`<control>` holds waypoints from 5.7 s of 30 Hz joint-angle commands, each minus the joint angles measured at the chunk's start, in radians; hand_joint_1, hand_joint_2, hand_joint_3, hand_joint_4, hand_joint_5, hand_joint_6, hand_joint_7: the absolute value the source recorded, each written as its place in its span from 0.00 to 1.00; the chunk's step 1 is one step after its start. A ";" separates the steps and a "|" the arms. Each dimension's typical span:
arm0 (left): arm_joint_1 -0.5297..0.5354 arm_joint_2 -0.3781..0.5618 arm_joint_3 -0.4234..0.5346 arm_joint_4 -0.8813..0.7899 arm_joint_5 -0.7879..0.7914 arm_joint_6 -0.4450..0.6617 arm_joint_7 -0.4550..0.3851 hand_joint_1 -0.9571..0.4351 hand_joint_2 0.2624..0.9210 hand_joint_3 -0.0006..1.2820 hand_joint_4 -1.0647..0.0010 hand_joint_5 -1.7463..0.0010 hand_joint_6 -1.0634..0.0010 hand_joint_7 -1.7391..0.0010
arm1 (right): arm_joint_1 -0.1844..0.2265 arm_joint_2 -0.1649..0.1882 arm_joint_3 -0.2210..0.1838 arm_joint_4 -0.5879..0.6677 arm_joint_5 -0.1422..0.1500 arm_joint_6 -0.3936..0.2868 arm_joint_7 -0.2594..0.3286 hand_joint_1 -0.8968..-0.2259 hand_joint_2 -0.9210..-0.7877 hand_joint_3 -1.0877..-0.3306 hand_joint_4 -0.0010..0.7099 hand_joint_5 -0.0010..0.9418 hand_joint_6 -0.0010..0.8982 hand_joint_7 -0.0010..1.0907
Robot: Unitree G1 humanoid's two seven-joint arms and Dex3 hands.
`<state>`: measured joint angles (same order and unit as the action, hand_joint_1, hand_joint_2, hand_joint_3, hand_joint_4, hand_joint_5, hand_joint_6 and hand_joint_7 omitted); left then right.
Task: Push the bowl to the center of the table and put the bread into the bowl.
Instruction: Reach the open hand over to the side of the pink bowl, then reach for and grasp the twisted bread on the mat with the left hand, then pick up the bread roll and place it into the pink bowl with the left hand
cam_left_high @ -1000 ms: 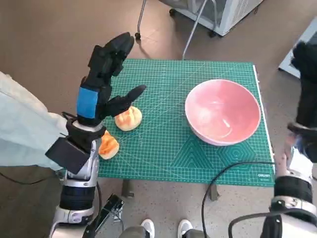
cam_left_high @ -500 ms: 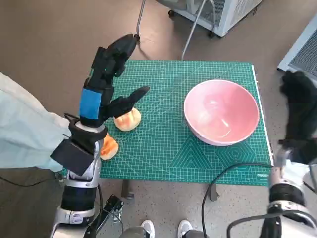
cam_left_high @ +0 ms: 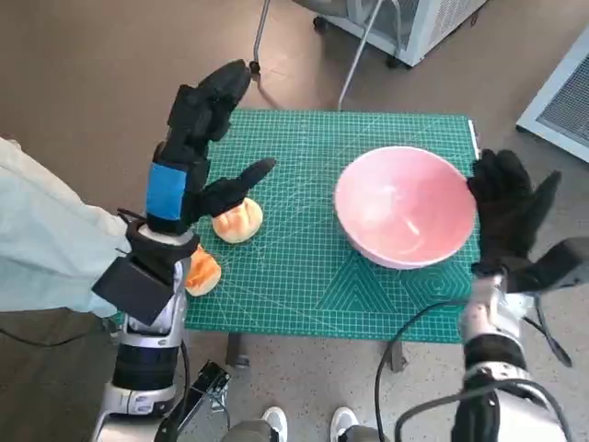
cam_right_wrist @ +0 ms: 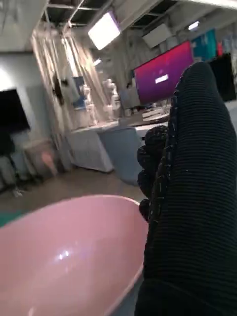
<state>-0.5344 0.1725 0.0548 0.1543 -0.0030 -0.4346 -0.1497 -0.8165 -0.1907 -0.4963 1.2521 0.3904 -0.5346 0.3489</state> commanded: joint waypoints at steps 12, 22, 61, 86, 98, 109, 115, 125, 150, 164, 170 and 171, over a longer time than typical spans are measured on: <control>0.011 0.018 0.001 -0.044 -0.007 0.015 -0.011 0.42 1.00 0.15 0.65 1.00 0.88 0.66 | -0.120 0.115 -0.195 0.053 0.215 0.238 0.041 0.55 0.00 0.32 0.13 0.00 0.00 0.51; 0.032 0.031 0.008 -0.059 -0.016 0.017 -0.022 0.42 1.00 0.15 0.65 1.00 0.87 0.66 | -0.176 0.152 -0.230 0.063 0.245 0.286 0.037 0.54 0.00 0.30 0.08 0.00 0.00 0.45; 0.220 0.581 0.212 -0.082 0.023 0.003 -0.309 0.38 1.00 0.12 0.68 1.00 0.65 0.94 | -0.136 0.093 0.207 -0.311 -0.136 -0.187 0.179 0.36 0.00 0.46 0.35 0.04 0.01 0.68; 0.240 0.802 0.048 -0.061 0.165 0.011 -0.535 0.49 0.94 0.00 0.78 1.00 0.66 0.98 | 0.019 0.069 0.379 -0.738 -0.182 -0.160 0.150 0.37 0.00 0.39 0.35 0.04 0.00 0.74; 0.129 0.751 -0.140 0.092 0.288 -0.033 -0.555 0.52 0.88 0.00 0.79 1.00 0.66 0.99 | 0.021 0.069 0.380 -0.732 -0.165 -0.148 0.149 0.37 0.00 0.39 0.34 0.04 0.00 0.74; 0.027 0.680 -0.274 0.258 0.400 -0.086 -0.538 0.54 0.86 0.00 0.80 1.00 0.68 1.00 | 0.026 0.060 0.376 -0.723 -0.149 -0.146 0.156 0.37 0.00 0.39 0.34 0.05 0.00 0.74; -0.006 0.635 -0.335 0.343 0.481 -0.087 -0.492 0.57 0.86 0.00 0.78 1.00 0.67 0.99 | 0.035 0.053 0.375 -0.732 -0.143 -0.138 0.158 0.38 0.00 0.40 0.35 0.05 0.00 0.74; -0.031 0.596 -0.405 0.451 0.576 -0.114 -0.406 0.62 0.93 0.01 0.60 0.96 0.51 0.95 | 0.043 0.041 0.377 -0.746 -0.132 -0.121 0.159 0.39 0.00 0.40 0.35 0.05 0.00 0.73; -0.096 0.654 -0.346 0.497 0.420 -0.202 -0.463 0.69 1.00 0.15 0.61 0.15 0.39 0.36 | 0.075 0.043 0.382 -0.803 -0.125 -0.079 0.147 0.34 0.00 0.40 0.34 0.06 0.00 0.72; -0.147 0.635 -0.198 0.168 0.192 -0.085 -0.545 0.69 1.00 0.14 0.59 0.18 0.40 0.34 | 0.070 0.034 0.375 -0.790 -0.114 -0.074 0.156 0.35 0.00 0.40 0.33 0.06 0.00 0.71; -0.253 0.562 -0.197 0.093 0.181 -0.028 -0.526 0.69 1.00 0.14 0.58 0.22 0.41 0.30 | 0.068 0.032 0.375 -0.790 -0.108 -0.069 0.161 0.34 0.00 0.40 0.33 0.06 0.00 0.71; -0.276 0.538 -0.205 0.088 0.188 -0.023 -0.518 0.69 1.00 0.14 0.57 0.22 0.41 0.30 | 0.068 0.032 0.375 -0.792 -0.106 -0.068 0.162 0.35 0.00 0.40 0.33 0.06 0.00 0.71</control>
<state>-0.7417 0.7600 -0.1429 0.2792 0.1942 -0.4741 -0.6829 -0.7639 -0.1537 -0.1188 0.4515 0.2764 -0.6176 0.5020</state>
